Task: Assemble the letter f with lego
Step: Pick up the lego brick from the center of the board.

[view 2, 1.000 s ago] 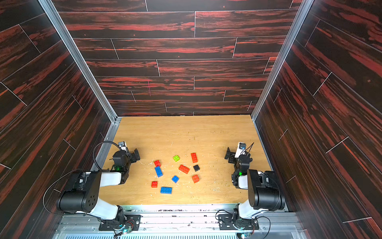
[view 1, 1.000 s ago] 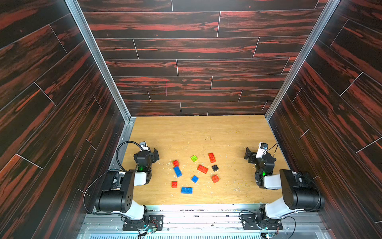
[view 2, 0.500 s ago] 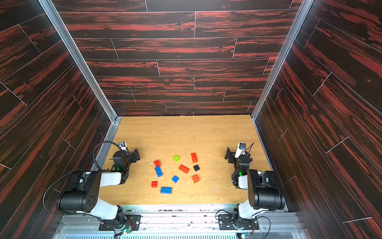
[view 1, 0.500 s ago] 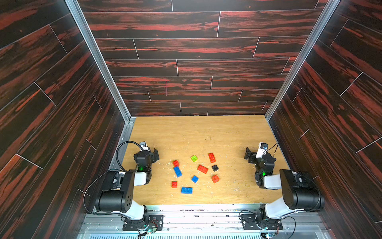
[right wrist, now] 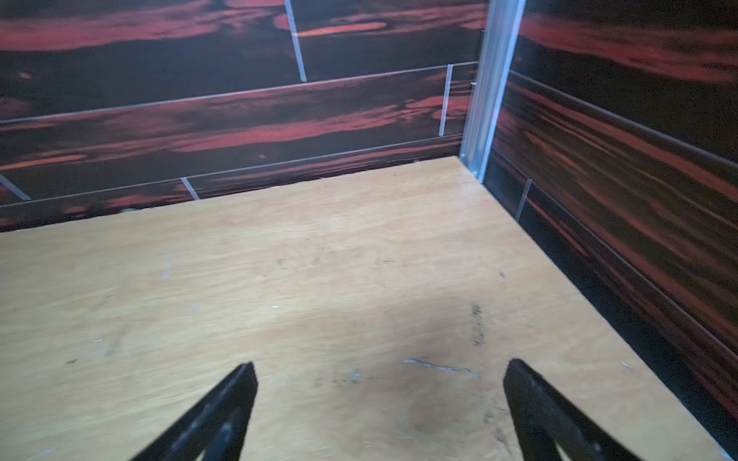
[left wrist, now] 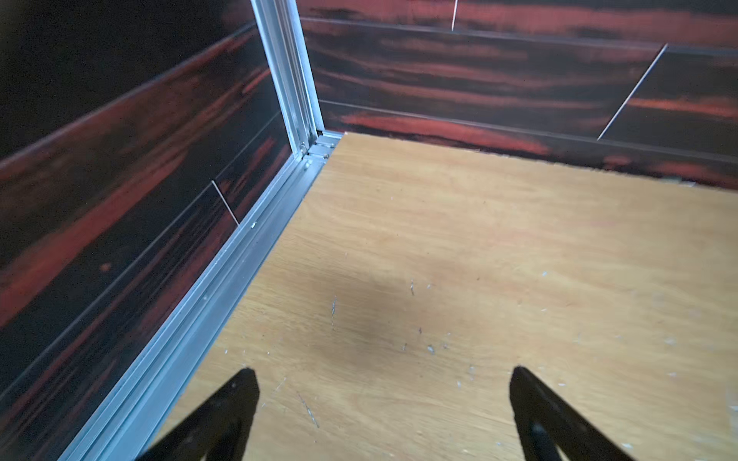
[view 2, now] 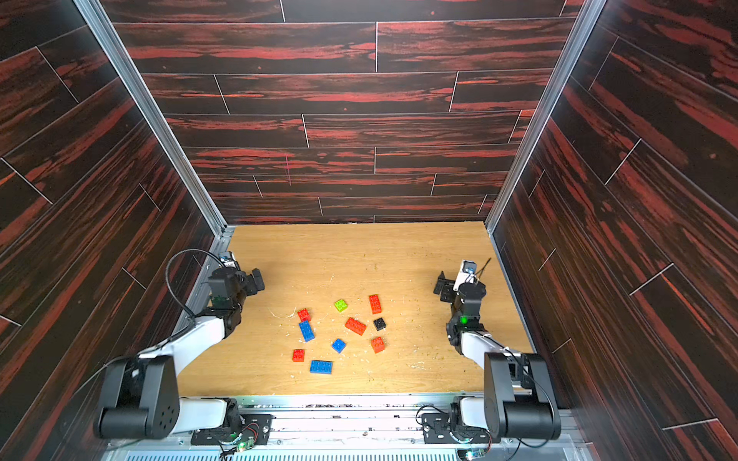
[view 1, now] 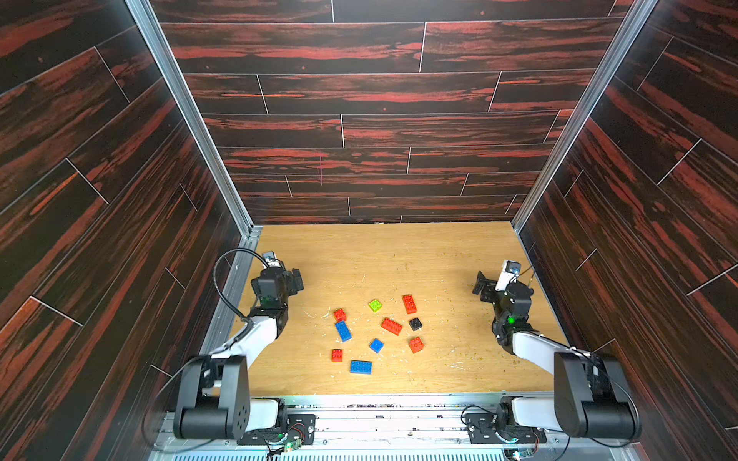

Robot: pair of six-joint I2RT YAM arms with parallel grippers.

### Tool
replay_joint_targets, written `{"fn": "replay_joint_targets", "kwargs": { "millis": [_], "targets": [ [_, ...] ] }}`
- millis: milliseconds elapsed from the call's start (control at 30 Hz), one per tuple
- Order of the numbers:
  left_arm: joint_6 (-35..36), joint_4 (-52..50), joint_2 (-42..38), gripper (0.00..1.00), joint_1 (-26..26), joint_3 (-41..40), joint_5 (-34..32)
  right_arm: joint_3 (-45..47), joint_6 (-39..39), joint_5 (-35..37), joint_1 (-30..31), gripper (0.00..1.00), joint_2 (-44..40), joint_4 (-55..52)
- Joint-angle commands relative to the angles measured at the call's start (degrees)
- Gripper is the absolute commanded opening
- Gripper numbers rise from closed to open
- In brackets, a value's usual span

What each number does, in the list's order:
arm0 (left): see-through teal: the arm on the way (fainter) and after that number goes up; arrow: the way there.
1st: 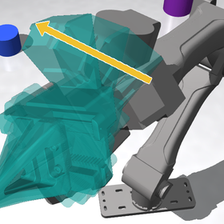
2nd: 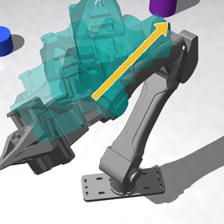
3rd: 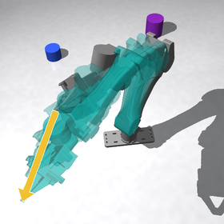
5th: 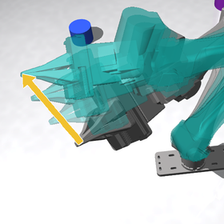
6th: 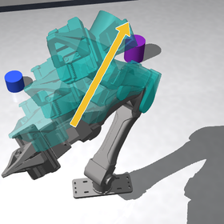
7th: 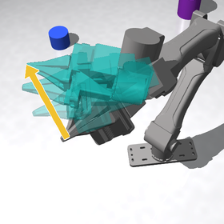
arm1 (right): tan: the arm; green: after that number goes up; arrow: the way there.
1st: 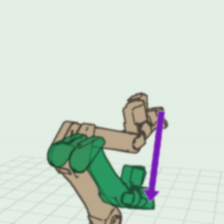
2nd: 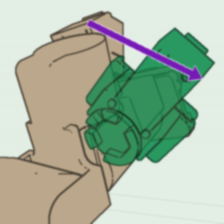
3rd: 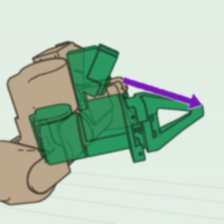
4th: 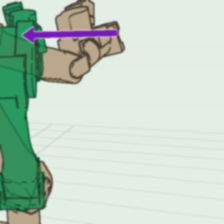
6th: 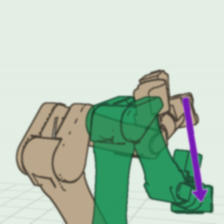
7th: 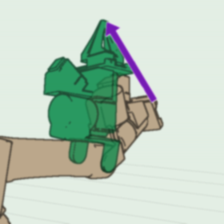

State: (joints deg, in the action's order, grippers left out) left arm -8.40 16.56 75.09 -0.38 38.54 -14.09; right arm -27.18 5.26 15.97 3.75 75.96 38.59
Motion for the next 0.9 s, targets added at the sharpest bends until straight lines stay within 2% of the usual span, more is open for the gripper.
{"fn": "replay_joint_targets", "kwargs": {
  "millis": [0, 100, 200, 333, 467, 667, 767, 867],
  "targets": [
    [-4.9, -14.5, -6.4, 1.00, -0.2, 3.4, 3.3, -3.4, -1.6, 3.0, 5.5, 0.98, -2.6, -15.2],
    [-7.0, -19.6, -11.4, 1.00, -0.2, 5.0, 11.5, -8.2, -2.1, 2.6, 10.0, 0.98, -3.8, -25.8],
    [-8.1, -26.9, -14.8, 1.00, -0.2, 8.1, 17.9, -12.4, -2.6, -1.9, 12.7, 0.99, -4.5, -35.7],
    [-9.6, -37.5, -19.7, 1.00, 0.8, 11.9, 23.2, -18.0, -5.0, -6.9, 16.5, 0.98, -5.2, -48.4],
    [-8.4, -45.9, -26.1, 1.00, 3.8, 15.4, 24.2, -23.1, -5.4, -5.3, 23.5, 0.98, -4.1, -59.7],
    [-2.6, -56.8, -33.2, 1.00, 5.1, 19.8, 31.4, -24.5, -0.4, -1.7, 33.2, 0.98, -0.5, -66.1],
    [-0.5, -58.9, -36.2, 1.00, 5.2, 17.2, 36.2, -23.5, 2.4, -2.9, 35.8, 0.95, 1.5, -68.0],
    [1.9, -58.7, -40.3, 1.00, 5.3, 13.5, 36.5, -22.0, 4.5, -5.5, 37.4, 0.90, 1.7, -68.6]
  ]
}}
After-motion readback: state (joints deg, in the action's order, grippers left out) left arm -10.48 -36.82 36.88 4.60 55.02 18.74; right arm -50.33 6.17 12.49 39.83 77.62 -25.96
